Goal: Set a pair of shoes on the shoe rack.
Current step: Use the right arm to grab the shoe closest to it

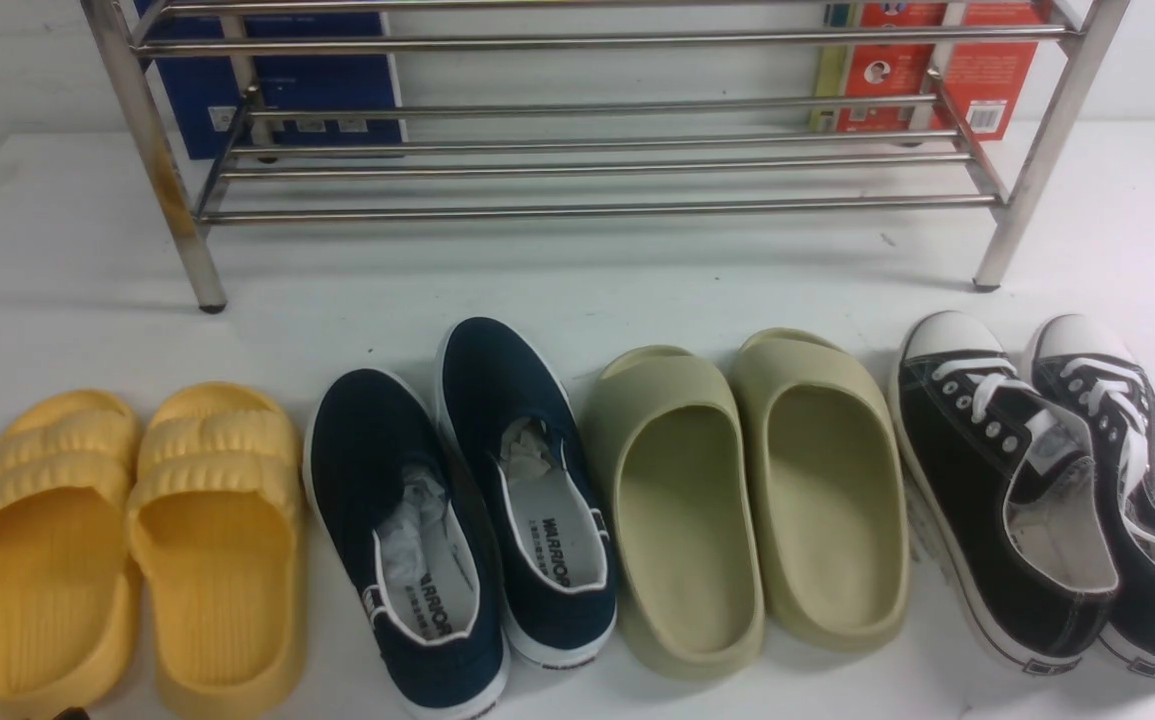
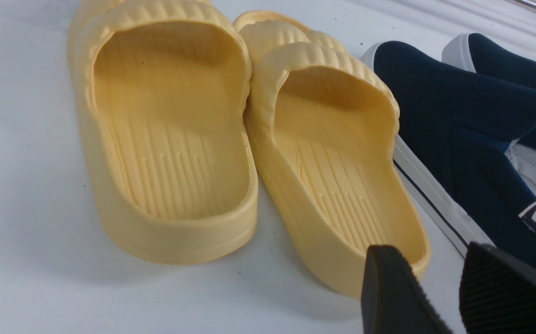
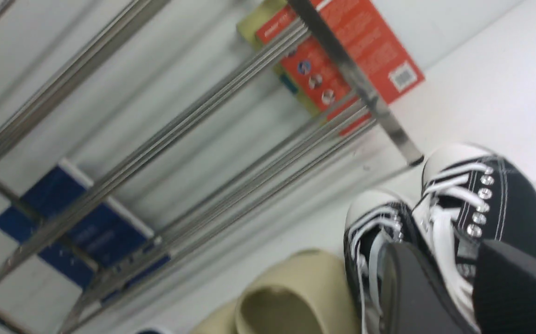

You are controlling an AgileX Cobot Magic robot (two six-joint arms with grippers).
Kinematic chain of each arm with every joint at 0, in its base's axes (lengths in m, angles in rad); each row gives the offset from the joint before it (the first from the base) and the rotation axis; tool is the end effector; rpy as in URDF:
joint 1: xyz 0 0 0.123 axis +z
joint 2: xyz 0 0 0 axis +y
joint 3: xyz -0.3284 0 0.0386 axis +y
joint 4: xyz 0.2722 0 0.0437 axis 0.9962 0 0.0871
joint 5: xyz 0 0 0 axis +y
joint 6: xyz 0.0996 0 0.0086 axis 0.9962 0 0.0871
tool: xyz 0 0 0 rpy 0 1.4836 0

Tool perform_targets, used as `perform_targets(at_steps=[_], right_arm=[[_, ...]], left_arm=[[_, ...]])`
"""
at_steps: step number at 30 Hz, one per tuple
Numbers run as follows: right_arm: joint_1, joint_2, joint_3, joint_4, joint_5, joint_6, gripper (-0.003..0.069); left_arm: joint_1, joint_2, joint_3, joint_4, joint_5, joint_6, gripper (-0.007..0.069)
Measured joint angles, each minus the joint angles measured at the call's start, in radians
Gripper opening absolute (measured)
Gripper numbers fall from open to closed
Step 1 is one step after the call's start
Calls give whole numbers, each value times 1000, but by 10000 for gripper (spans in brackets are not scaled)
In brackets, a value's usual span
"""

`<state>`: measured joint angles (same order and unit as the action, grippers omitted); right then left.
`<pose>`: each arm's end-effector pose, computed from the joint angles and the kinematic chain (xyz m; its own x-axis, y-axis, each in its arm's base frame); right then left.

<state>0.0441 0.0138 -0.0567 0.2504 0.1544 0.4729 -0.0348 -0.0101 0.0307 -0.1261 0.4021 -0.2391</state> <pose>0.0419 0.0057 0.2194 -0.0689 0.6568 -0.7509 -0.0488 0.7495 0.6602 0.0384 -0.0063 0.1637 -0.3342 -0.3360 -0.8806 -0.0373 0.9383 -0.3438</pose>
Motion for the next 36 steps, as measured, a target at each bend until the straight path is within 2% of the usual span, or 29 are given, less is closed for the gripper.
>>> perform_targets(at_steps=[2, 5, 6, 8, 12, 15, 20, 22, 23, 24, 25, 27, 28, 30, 33, 36], right_arm=[[40, 82, -129, -27, 174, -47, 235], [107, 315, -389, -84, 508, -182, 185], [110, 315, -405, -84, 528, -191, 181], [140, 520, -575, -121, 749, -280, 123], [153, 797, -740, -181, 926, -341, 28], [167, 911, -784, -189, 940, -352, 14], [315, 1115, -828, -204, 853, -350, 42], [357, 1172, -829, -223, 803, -344, 100], [363, 1177, -829, -224, 793, -342, 107], [376, 1213, -829, -227, 747, -336, 176], [376, 1218, -829, -227, 747, -336, 186], [377, 1280, -830, -225, 677, -327, 335], [377, 1291, -830, -225, 674, -326, 345], [377, 1367, -832, -230, 631, -322, 449], [379, 1448, -834, -264, 585, -290, 481], [379, 1511, -835, -310, 538, -238, 454]], left_arm=[[0, 0, 0, 0, 0, 0, 240], [0, 0, 0, 0, 0, 0, 240], [0, 0, 0, 0, 0, 0, 240], [0, 0, 0, 0, 0, 0, 240], [0, 0, 0, 0, 0, 0, 240], [0, 0, 0, 0, 0, 0, 240], [0, 0, 0, 0, 0, 0, 240], [0, 0, 0, 0, 0, 0, 240], [0, 0, 0, 0, 0, 0, 240], [0, 0, 0, 0, 0, 0, 240], [0, 0, 0, 0, 0, 0, 240], [0, 0, 0, 0, 0, 0, 240], [0, 0, 0, 0, 0, 0, 240], [0, 0, 0, 0, 0, 0, 240], [0, 0, 0, 0, 0, 0, 240], [0, 0, 0, 0, 0, 0, 240]])
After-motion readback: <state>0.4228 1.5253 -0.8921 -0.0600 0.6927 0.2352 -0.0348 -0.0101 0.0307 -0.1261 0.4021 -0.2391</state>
